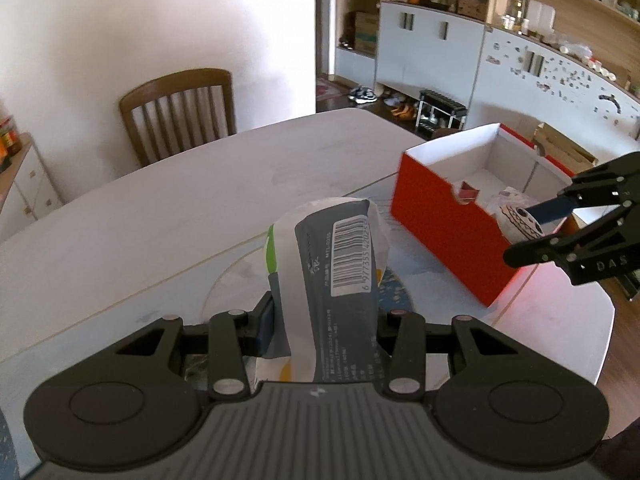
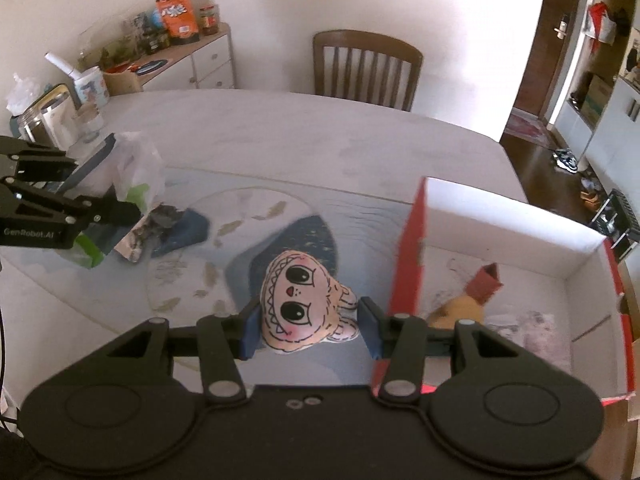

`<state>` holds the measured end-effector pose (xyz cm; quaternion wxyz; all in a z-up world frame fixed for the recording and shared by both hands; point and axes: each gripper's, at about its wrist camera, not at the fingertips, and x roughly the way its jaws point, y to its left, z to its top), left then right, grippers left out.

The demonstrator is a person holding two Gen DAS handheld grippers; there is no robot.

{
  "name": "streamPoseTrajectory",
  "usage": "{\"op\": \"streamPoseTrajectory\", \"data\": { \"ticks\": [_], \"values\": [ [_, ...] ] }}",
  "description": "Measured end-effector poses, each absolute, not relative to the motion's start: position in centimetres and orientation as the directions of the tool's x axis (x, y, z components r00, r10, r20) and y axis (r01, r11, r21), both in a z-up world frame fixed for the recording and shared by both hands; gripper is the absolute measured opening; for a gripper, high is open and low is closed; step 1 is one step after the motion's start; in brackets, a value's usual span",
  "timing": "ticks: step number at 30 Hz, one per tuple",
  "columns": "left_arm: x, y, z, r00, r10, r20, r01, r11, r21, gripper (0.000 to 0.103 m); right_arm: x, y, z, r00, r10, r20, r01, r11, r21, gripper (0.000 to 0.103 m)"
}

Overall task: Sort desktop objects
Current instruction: 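Lift the snack bag and pink plush with both tools toward the red box, then open the right tool to drop the plush while the left tool releases the snack bag into the box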

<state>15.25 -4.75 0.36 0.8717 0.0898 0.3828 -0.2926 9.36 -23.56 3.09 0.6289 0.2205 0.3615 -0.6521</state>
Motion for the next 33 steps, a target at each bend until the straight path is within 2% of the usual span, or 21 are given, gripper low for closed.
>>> {"op": "streamPoseTrajectory", "data": {
  "ticks": [33],
  "values": [
    [14.9,-24.7,1.7,0.415,-0.549,-0.726,0.778,0.627,-0.030,0.041,-6.4,-19.8,5.7,-0.238,-0.660,-0.712,0.971,-0.144,-0.191,0.049]
  ]
}}
